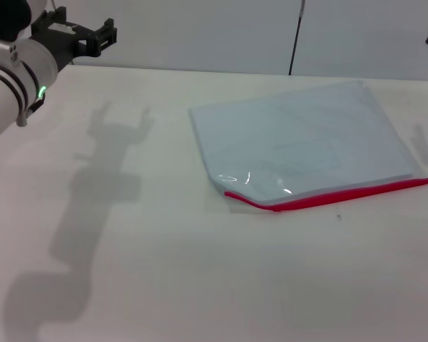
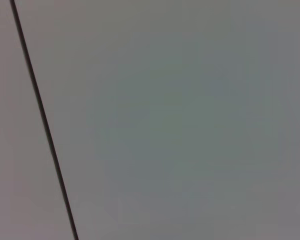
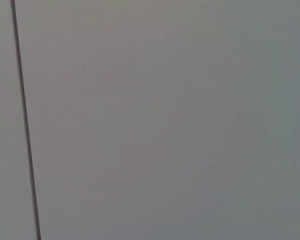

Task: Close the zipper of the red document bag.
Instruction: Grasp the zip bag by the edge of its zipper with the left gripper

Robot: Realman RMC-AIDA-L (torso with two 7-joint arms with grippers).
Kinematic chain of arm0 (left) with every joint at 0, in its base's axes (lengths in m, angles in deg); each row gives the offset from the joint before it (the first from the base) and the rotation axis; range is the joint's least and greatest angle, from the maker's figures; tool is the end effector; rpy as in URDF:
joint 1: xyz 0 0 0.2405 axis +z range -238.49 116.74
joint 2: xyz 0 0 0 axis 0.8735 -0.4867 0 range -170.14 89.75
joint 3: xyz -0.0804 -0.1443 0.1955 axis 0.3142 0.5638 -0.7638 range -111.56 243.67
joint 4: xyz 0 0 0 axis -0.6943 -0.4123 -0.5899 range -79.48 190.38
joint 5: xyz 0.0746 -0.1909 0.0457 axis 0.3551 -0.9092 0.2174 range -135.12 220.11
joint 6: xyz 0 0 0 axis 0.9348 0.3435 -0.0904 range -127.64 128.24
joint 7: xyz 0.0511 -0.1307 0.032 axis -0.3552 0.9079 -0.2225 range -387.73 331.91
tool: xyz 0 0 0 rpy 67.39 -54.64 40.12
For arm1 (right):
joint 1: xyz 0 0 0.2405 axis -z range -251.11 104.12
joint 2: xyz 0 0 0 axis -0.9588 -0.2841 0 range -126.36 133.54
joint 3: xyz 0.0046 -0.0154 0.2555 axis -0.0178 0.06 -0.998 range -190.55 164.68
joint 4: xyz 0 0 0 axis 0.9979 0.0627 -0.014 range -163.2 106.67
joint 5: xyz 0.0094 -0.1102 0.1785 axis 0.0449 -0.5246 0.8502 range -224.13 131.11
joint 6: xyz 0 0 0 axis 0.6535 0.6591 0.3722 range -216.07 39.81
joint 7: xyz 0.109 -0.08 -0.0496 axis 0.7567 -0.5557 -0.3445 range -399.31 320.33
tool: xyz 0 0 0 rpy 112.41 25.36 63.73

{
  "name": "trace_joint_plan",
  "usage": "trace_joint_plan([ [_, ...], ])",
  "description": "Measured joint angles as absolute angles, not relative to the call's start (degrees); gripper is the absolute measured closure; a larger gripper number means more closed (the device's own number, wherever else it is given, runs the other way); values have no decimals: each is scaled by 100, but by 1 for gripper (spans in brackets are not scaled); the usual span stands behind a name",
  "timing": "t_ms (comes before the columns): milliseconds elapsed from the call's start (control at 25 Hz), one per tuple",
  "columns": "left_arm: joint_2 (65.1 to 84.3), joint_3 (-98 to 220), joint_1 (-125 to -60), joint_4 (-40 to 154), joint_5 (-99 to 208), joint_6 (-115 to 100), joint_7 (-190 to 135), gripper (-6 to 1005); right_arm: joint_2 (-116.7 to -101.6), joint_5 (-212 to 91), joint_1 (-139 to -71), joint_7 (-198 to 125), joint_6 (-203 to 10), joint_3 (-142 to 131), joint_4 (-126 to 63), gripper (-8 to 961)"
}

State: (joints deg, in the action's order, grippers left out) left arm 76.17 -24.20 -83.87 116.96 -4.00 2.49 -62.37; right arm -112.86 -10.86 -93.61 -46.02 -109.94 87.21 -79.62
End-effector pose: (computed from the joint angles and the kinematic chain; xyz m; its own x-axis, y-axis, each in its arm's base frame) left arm -0.2301 0.4335 0.0456 0.8055 0.1959 0.5593 0.5895 -0.1675 -0.7902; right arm 0.2562 0.4096 0.0268 0.6643 -0.0721 -0.7440 -0.7474 -0.0792 -0.6597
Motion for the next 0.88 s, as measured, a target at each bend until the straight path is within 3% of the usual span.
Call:
trace_joint_plan([
  [880, 7617, -2420, -8408, 11698, -400, 265, -6238, 164, -11274, -1082, -9483, -4428, -10961, 8709, -7864, 92],
])
